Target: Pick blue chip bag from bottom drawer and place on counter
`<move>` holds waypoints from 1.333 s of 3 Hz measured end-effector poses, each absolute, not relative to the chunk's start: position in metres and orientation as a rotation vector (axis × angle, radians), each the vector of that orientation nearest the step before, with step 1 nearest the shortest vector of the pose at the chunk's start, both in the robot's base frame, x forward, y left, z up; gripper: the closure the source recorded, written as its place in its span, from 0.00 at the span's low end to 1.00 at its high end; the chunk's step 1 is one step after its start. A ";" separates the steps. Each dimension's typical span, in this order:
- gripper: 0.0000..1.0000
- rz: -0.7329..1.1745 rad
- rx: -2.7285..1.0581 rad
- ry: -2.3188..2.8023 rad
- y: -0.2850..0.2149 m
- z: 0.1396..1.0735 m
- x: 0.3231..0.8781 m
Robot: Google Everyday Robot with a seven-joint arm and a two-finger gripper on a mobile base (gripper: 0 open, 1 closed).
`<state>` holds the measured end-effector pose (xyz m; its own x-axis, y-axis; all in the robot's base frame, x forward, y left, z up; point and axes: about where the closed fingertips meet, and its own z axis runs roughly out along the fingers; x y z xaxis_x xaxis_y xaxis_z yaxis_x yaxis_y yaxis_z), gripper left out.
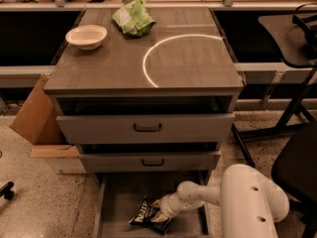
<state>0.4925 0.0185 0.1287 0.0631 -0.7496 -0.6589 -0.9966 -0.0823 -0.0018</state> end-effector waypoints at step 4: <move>1.00 0.737 -1.761 1.249 -0.063 0.335 0.415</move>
Offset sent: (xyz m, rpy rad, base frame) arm -0.0896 -0.1091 0.2459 0.4175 -0.3324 0.1326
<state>0.4150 -0.0628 0.3353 0.3324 -0.4532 -0.8271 -0.9431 -0.1570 -0.2930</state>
